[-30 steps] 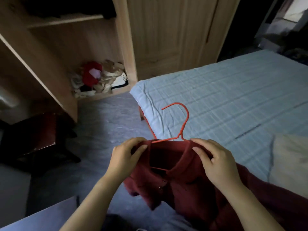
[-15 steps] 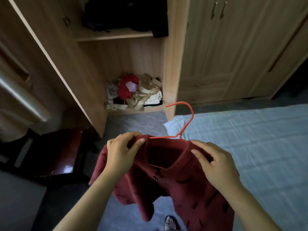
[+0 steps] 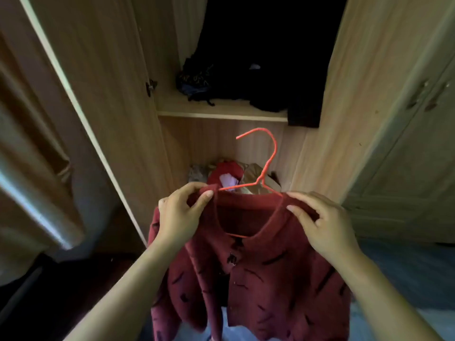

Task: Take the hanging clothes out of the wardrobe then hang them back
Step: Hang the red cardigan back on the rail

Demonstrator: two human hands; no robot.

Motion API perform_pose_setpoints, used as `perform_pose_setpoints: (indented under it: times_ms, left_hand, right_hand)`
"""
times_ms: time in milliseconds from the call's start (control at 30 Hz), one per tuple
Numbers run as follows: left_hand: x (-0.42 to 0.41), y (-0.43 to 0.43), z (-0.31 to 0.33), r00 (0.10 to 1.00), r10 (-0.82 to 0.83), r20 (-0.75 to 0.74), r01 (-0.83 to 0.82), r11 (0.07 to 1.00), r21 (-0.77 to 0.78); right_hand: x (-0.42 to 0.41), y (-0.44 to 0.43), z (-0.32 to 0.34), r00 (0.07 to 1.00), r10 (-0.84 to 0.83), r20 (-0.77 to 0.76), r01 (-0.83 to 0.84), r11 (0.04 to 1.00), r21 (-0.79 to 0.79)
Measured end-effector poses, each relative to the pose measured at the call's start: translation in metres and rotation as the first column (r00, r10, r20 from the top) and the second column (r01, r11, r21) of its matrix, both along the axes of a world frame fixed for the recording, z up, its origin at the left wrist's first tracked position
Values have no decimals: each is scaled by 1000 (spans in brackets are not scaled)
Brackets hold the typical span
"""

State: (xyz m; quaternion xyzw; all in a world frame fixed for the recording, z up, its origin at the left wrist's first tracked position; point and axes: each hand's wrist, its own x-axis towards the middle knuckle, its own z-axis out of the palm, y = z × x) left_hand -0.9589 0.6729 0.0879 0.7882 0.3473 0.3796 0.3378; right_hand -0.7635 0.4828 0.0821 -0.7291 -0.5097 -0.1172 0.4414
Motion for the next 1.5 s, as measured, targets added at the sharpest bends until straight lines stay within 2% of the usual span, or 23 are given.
perform_pose_setpoints:
  times_ms: [67, 133, 367, 567, 700, 900, 1000, 1100, 1300, 1367, 1500]
  left_hand:
    - [25, 35, 22, 999, -23, -36, 23, 1000, 12]
    - [74, 105, 57, 1000, -20, 13, 19, 997, 78]
    - [182, 256, 157, 987, -108, 118, 71, 958, 277]
    - [287, 379, 255, 959, -120, 255, -5, 897, 441]
    - [357, 449, 330, 932, -116, 344, -93, 841, 534]
    - [454, 537, 427, 914, -81, 398, -189, 782, 594]
    - [491, 579, 464, 892, -102, 441, -211, 768, 605]
    - [519, 619, 496, 869, -142, 474, -213, 757, 618]
    - [553, 703, 556, 859, -124, 496, -280, 699, 659]
    - [558, 729, 574, 855, -141, 499, -267, 705, 657]
    - [568, 779, 607, 889, -204, 411, -127, 751, 648]
  right_hand:
    - [21, 39, 17, 999, -3, 50, 1, 999, 44]
    - [69, 108, 54, 995, -28, 95, 18, 994, 112]
    - [169, 251, 152, 965, -123, 230, 62, 965, 256]
    - [273, 372, 251, 902, -204, 380, 40, 916, 398]
    - [336, 443, 333, 869, -270, 415, 31, 866, 499]
    - [418, 532, 443, 846, -340, 410, 60, 825, 561]
    - [445, 570, 483, 835, -397, 380, 127, 812, 570]
    - [458, 603, 513, 804, -467, 369, 191, 790, 583]
    - [462, 677, 580, 743, -576, 340, 290, 735, 612]
    - [463, 704, 607, 725, -605, 329, 316, 717, 621]
    - [463, 746, 666, 693, -648, 316, 339, 680, 650]
